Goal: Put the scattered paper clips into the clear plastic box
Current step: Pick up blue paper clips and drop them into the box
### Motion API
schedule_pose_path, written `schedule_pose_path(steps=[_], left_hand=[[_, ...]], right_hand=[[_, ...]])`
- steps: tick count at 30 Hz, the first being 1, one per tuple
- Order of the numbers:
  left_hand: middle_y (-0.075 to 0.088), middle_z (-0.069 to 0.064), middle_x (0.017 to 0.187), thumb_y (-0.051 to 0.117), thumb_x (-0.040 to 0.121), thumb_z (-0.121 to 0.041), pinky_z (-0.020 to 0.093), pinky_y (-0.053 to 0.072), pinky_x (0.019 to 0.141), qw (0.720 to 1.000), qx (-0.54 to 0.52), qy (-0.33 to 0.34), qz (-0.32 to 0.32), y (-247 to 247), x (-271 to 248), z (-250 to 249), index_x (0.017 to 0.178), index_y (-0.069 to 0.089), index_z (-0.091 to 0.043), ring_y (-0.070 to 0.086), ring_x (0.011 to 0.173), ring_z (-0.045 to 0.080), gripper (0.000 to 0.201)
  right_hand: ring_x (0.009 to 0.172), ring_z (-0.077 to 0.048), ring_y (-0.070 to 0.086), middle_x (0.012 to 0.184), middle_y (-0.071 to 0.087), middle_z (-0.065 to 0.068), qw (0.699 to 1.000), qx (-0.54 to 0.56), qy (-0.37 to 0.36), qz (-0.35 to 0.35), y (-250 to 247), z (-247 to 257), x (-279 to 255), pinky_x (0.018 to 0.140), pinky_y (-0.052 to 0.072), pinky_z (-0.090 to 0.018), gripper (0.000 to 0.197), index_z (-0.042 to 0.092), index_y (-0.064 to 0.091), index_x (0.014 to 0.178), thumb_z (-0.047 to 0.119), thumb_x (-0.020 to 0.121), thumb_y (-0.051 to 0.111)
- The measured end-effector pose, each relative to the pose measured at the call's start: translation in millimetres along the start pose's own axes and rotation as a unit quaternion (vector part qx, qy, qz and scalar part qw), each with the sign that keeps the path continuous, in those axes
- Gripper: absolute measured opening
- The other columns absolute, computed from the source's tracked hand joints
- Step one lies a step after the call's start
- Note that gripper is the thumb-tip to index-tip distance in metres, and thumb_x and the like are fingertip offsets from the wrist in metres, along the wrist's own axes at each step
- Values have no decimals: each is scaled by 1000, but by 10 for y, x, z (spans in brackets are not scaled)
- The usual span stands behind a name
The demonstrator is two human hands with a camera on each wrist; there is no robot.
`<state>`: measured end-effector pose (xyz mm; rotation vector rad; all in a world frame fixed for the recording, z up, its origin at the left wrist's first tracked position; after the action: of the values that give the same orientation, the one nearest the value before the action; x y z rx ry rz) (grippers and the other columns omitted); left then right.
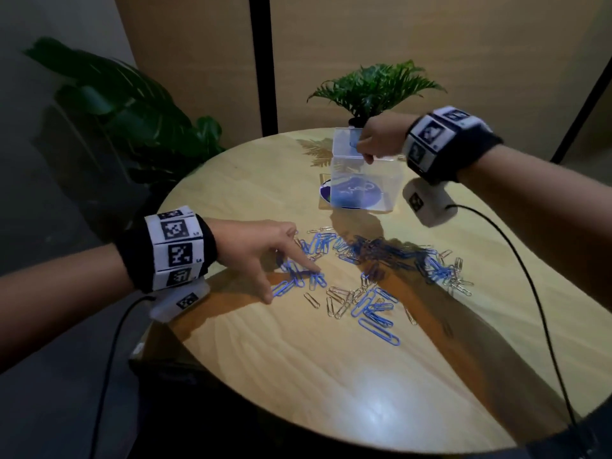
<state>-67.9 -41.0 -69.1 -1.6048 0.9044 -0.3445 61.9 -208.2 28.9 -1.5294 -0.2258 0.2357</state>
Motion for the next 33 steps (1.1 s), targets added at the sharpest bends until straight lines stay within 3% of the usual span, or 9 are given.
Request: schedule_pose_path(steps=[5,8,11,13,15,19,25,30,33], left_hand=[[35,-9,74,82,68,-22,9,31,60,995,-49,39,-83,54,25,-8,108,73,-18,43,69,1,41],[41,-12,65,83,68,-19,6,29,55,989,-49,55,-130,44,37,-23,89,78,-11,48,63,-3,23],[43,-14,63,83,68,-16,4,29,54,986,-36,60,-154,34,29,-20,77,76,-6,49,62,-5,15],[44,-13,64,81,70,-17,5,29,56,986,-16,63,-154,43,29,-32,73,72,-6,47,62,-5,14],[45,-9,67,77,75,-18,9,30,57,987,2,62,-151,60,27,-49,72,68,-7,44,61,0,14],[45,-5,71,69,82,-17,14,28,58,985,29,56,-162,53,26,-11,72,64,-7,40,60,6,14],[58,6,66,66,85,-28,13,31,54,970,-38,19,-239,-428,23,94,78,68,-9,43,57,8,20],[43,3,56,57,92,-20,20,33,45,911,-232,-23,-341,-1005,325,170,68,58,-3,37,46,10,29],[34,-10,45,48,97,-17,14,28,39,809,-447,-5,-382,-1202,694,264,57,42,-13,28,39,3,41]], right_hand=[[57,-15,46,90,60,-11,994,-97,-28,40,85,201,320,50,33,-21,22,5,68,104,14,85,66],[56,-17,50,79,60,-10,993,-99,-56,40,93,247,403,52,36,-20,14,2,67,87,12,79,72],[50,-13,59,84,70,-27,992,-83,-78,55,156,262,476,54,55,-23,18,-9,70,82,8,76,71],[76,-23,70,100,71,-24,992,-95,-73,42,133,280,405,80,58,-35,22,-7,71,92,10,77,73],[96,-32,67,105,70,-16,991,-108,-73,-11,29,295,285,88,54,-39,30,-1,70,101,18,79,75],[85,-28,65,93,70,-8,976,-43,-143,-159,-131,341,-156,77,56,-40,14,14,72,93,16,80,71],[74,-19,69,77,73,0,972,-9,-224,-72,144,161,-810,68,48,-26,13,16,77,89,14,77,72],[68,4,64,79,73,12,957,52,-279,53,508,7,-1316,67,47,-8,12,27,75,90,20,80,73],[66,7,60,80,72,12,955,85,-282,41,568,-87,-1475,64,39,-2,11,26,74,91,21,82,71]])
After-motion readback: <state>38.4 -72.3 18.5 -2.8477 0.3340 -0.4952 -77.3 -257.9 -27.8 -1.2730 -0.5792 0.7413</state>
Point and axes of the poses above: each hand's wrist, its own x-axis towards the middle knuckle, its own y-axis out of the palm, z = x × y, the point moved 5 cm from there along x, towards the middle knuckle
